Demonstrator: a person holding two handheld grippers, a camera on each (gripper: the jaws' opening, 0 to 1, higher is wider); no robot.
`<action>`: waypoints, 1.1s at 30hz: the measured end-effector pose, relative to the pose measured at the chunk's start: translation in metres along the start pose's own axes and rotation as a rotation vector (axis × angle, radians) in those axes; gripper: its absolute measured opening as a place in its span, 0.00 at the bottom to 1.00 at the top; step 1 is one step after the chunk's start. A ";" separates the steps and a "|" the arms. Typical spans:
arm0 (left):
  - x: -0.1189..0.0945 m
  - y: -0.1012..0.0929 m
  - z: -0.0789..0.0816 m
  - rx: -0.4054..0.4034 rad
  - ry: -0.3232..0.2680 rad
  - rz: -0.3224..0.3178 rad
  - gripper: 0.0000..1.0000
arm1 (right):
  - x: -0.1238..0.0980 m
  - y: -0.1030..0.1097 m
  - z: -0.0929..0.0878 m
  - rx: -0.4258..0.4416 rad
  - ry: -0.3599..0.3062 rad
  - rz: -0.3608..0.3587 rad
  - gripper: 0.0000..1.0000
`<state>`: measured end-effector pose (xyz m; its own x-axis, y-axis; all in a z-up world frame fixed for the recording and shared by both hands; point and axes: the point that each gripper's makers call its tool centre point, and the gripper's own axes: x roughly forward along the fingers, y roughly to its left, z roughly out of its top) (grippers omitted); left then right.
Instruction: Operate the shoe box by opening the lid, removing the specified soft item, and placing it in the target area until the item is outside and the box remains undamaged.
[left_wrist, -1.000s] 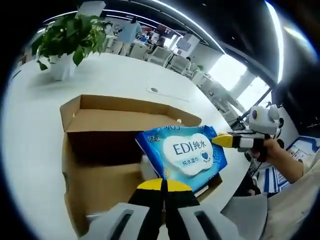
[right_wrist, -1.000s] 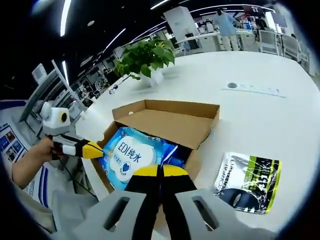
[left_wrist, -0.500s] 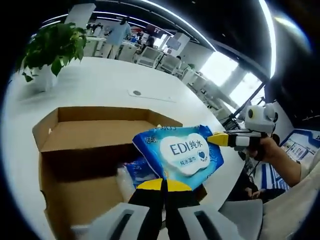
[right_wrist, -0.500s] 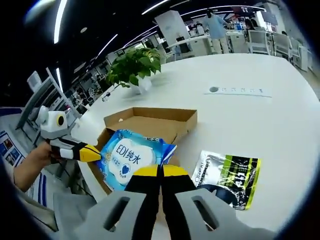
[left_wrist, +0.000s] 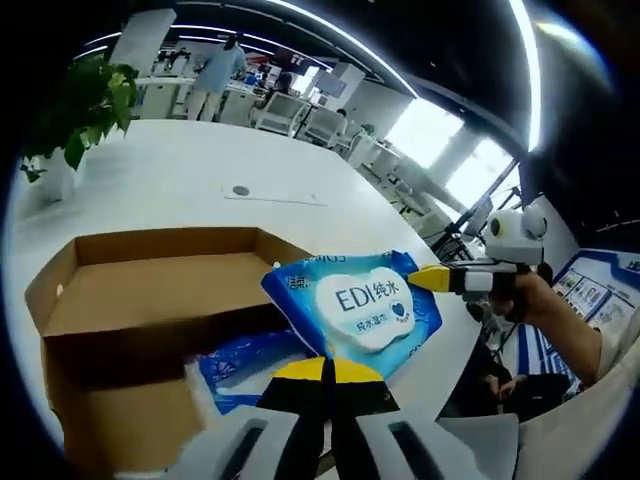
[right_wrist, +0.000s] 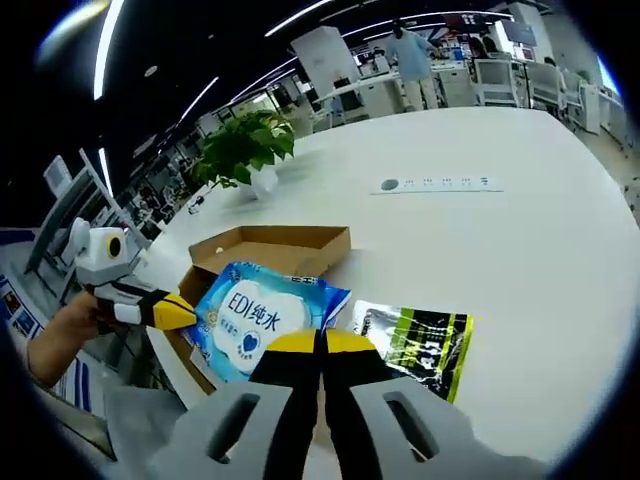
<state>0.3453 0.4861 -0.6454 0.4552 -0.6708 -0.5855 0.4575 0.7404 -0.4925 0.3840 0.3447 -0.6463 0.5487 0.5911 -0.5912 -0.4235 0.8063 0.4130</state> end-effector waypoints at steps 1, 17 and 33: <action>0.003 -0.002 0.002 0.003 0.000 -0.004 0.00 | -0.002 -0.002 0.000 0.002 0.000 -0.003 0.00; 0.040 -0.033 0.011 0.049 0.020 -0.050 0.00 | -0.028 -0.046 0.003 0.029 -0.015 -0.063 0.00; 0.080 -0.044 0.006 0.089 0.101 -0.055 0.00 | -0.022 -0.087 -0.008 0.063 0.010 -0.113 0.00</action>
<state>0.3660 0.3995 -0.6663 0.3503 -0.6990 -0.6235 0.5477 0.6928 -0.4690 0.4034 0.2612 -0.6749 0.5834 0.4962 -0.6430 -0.3130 0.8679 0.3857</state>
